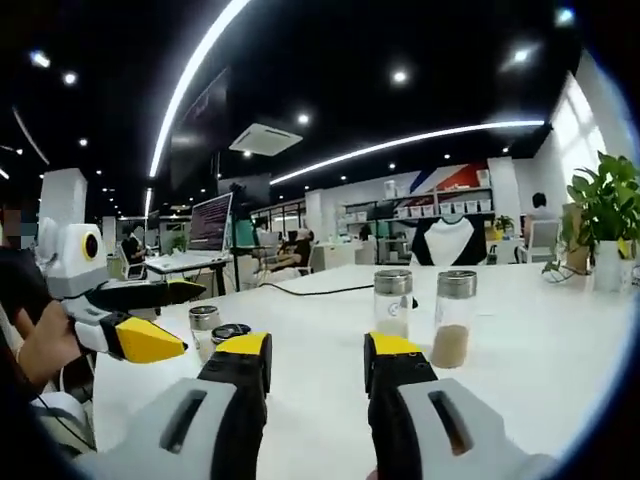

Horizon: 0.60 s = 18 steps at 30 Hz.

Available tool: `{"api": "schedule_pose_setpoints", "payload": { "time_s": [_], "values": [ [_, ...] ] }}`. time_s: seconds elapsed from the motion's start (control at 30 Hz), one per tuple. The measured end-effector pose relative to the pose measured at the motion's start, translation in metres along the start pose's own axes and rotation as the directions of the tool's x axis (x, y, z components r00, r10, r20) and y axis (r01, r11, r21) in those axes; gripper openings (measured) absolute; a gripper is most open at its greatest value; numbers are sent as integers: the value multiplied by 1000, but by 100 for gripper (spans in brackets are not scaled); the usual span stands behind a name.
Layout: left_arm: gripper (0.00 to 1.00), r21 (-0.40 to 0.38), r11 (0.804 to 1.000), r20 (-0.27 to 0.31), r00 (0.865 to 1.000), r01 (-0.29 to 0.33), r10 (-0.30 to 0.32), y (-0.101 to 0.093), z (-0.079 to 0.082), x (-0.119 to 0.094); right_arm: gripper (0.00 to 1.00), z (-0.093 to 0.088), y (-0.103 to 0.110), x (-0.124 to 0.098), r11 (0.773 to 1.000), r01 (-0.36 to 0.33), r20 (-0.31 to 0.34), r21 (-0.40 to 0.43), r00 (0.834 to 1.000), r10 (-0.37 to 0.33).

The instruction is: Rotate the seasoning bottle until the label or dispensing opening points toward the visible target arrow and the bottle remains upright within the marked orientation range

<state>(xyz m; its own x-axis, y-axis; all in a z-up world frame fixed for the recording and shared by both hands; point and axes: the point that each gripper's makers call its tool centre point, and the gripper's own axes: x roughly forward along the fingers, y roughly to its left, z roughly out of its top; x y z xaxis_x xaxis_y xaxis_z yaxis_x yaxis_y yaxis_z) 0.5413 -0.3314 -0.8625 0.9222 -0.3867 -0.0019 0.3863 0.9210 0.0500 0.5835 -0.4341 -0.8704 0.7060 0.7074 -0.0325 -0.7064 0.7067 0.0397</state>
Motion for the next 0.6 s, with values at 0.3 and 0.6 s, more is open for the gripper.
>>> {"api": "schedule_pose_setpoints", "payload": {
  "time_s": [0.3, 0.6],
  "values": [
    [87, -15, 1000, -8, 1000, 14, -14, -1, -4, -1, 40, 2, -10, 16, 1000, 10, -35, -21, 999, -10],
    [85, -3, 1000, -21, 1000, 7, -7, 3, -7, -2, 36, 20, -29, 30, 998, 42, -10, -56, 999, -42]
  ]
}}
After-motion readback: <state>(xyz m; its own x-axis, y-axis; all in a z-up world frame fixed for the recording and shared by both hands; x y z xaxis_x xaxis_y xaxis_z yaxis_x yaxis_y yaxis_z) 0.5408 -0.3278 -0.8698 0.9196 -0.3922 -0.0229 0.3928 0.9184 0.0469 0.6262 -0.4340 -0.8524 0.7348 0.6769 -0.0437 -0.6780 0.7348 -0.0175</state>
